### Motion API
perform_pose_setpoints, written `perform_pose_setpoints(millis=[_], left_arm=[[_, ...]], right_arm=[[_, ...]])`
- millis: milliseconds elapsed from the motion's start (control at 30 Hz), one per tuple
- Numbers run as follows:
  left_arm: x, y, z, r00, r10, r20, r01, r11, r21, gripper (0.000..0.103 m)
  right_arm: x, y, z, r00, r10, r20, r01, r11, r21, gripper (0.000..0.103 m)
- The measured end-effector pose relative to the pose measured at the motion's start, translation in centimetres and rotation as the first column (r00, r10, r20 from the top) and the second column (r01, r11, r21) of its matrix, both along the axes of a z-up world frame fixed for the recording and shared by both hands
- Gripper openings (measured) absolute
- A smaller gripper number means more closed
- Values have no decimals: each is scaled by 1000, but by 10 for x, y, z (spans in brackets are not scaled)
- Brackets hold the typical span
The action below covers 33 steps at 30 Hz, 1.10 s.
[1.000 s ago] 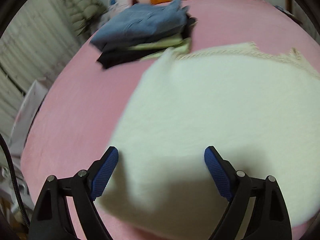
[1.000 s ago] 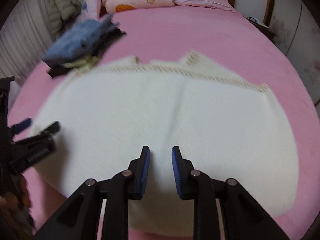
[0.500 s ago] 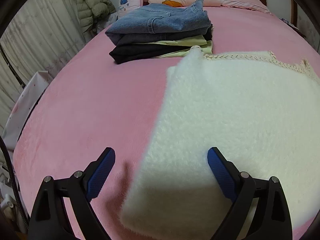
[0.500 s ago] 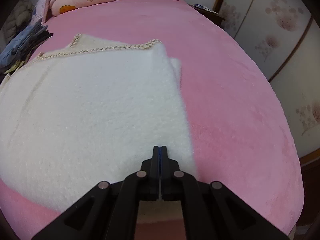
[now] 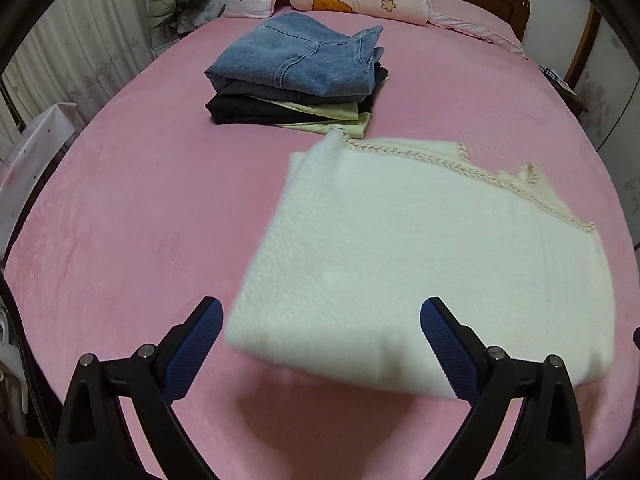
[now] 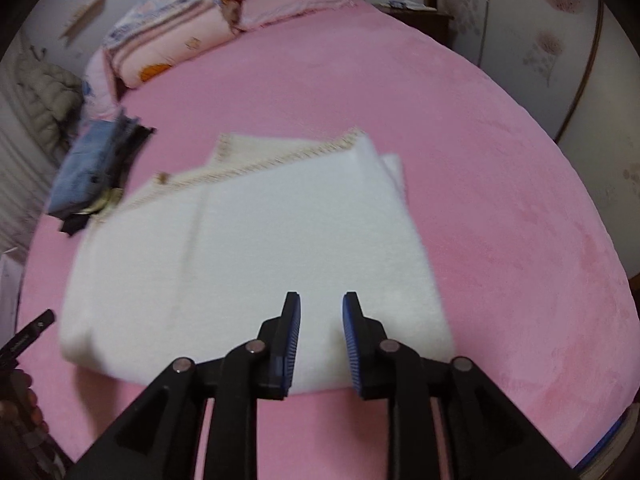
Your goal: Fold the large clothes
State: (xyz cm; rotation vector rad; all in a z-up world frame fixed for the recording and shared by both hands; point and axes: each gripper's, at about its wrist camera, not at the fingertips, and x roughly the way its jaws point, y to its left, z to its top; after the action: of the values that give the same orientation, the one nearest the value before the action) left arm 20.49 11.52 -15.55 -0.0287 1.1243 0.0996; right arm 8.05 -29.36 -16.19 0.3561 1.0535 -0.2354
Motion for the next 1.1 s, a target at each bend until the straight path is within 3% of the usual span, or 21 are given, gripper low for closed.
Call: perform_pose_setpoints(millis=[267, 400, 467, 633, 767, 900, 1000, 1100], left_arm=[[-38, -11, 39, 1000, -13, 9, 14, 992, -123, 99], [-52, -4, 37, 1000, 6, -12, -8, 985, -174, 99], [-61, 3, 26, 999, 35, -34, -42, 971, -234, 99], [-80, 15, -22, 995, 64, -83, -90, 928, -363, 99], [-83, 27, -65, 994, 83, -69, -105, 892, -440, 99], [-68, 43, -102, 991, 123, -60, -136, 823, -552, 99], [-51, 56, -126, 984, 174, -41, -160, 757, -633, 99], [-34, 63, -136, 979, 203, 7, -147, 732, -665, 99]], right_arm=[[-18, 60, 44, 992, 101, 81, -106, 993, 59, 22], [-19, 85, 50, 981, 158, 110, -164, 985, 48, 22], [-19, 98, 49, 975, 182, 128, -188, 981, 42, 22], [-15, 125, 30, 963, 229, 140, -239, 969, 61, 22], [-6, 139, 5, 960, 249, 127, -258, 964, 63, 22], [8, 148, -17, 959, 257, 120, -266, 961, 70, 22], [16, 153, -30, 954, 273, 122, -281, 958, 58, 22], [21, 158, -38, 948, 285, 138, -294, 955, 47, 22]])
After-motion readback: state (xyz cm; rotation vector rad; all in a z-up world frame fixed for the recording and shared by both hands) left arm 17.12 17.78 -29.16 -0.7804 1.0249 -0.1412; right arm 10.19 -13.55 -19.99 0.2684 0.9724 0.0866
